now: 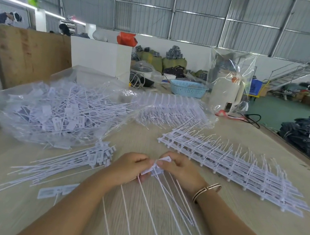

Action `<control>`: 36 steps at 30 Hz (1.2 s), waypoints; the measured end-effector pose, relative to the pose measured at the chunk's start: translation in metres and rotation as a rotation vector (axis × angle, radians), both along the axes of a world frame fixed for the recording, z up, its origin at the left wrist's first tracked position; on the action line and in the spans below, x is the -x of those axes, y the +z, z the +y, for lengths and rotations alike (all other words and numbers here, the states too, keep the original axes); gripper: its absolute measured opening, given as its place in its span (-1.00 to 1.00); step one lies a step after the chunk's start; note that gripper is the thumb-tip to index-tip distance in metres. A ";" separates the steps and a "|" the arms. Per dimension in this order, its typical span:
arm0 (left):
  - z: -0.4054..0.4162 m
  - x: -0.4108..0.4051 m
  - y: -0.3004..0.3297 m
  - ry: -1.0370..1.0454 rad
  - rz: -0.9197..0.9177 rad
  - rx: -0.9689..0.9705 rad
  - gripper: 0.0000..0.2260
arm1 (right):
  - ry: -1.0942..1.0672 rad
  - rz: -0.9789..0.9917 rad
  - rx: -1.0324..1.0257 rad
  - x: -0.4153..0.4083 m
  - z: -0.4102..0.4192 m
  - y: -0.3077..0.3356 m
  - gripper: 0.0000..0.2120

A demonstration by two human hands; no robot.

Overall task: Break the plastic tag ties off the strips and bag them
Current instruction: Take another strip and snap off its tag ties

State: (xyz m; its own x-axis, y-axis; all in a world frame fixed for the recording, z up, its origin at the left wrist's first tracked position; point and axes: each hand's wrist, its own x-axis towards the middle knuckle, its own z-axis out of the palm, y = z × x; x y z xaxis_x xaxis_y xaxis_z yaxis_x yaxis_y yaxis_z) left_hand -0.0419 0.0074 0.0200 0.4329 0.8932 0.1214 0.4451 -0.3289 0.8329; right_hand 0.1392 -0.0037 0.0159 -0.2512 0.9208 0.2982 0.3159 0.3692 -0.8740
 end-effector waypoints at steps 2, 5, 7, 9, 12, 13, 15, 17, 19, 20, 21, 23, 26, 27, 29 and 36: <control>0.001 0.000 0.000 -0.006 -0.001 0.035 -0.62 | 0.009 0.016 -0.005 -0.001 -0.001 0.001 -0.87; 0.004 0.004 0.001 -0.033 -0.059 0.128 -0.62 | 0.001 0.029 -0.028 -0.001 -0.002 0.001 -0.93; 0.004 0.005 0.002 -0.044 -0.111 0.173 -0.61 | -0.006 0.029 -0.064 -0.001 -0.002 0.002 -0.94; 0.003 0.004 0.003 -0.065 -0.154 0.204 -0.63 | -0.010 0.036 -0.094 0.001 -0.002 0.001 -0.94; 0.005 0.006 0.002 -0.088 -0.258 0.272 -0.70 | -0.010 0.129 -0.108 0.008 -0.001 0.000 -0.91; 0.005 0.008 0.003 -0.070 -0.312 0.307 -0.71 | -0.043 0.190 -0.116 0.007 -0.001 0.000 -0.89; 0.009 0.014 0.002 -0.014 -0.457 0.370 -0.68 | -0.155 0.389 -0.115 -0.001 -0.001 0.003 -0.88; 0.010 0.016 0.002 -0.008 -0.523 0.379 -0.71 | -0.232 0.590 -0.075 -0.012 0.000 0.006 -0.85; 0.010 0.015 0.002 -0.040 -0.513 0.391 -0.80 | -0.283 0.496 -0.027 -0.014 0.001 0.004 -0.80; 0.012 0.015 0.000 -0.056 -0.510 0.409 -0.84 | -0.290 0.374 0.017 -0.012 0.002 0.001 -0.78; 0.012 0.015 0.000 -0.071 -0.519 0.436 -0.87 | -0.273 0.263 0.067 -0.008 0.003 -0.002 -0.78; 0.013 0.015 -0.001 -0.109 -0.530 0.465 -0.97 | -0.211 0.155 0.115 -0.004 0.005 -0.005 -0.78; 0.012 0.014 0.001 -0.141 -0.405 0.381 -0.93 | -0.180 0.039 0.079 -0.001 0.006 -0.005 -0.76; 0.010 0.011 0.002 -0.136 -0.330 0.325 -0.96 | -0.180 -0.036 0.060 -0.001 0.007 -0.006 -0.76; 0.010 0.007 0.006 -0.093 -0.162 0.211 -0.80 | -0.182 -0.147 0.043 0.001 0.010 -0.007 -0.74; 0.007 -0.004 0.016 -0.074 0.078 0.026 -0.82 | -0.178 0.121 0.023 0.002 0.000 0.001 -0.80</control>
State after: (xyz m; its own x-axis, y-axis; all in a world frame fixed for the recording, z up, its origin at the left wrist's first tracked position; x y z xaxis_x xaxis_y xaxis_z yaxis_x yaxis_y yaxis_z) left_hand -0.0381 0.0147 0.0364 0.5053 0.8607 0.0622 0.4842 -0.3425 0.8051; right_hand 0.1375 -0.0033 0.0172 -0.0477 0.9545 0.2945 0.2669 0.2963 -0.9170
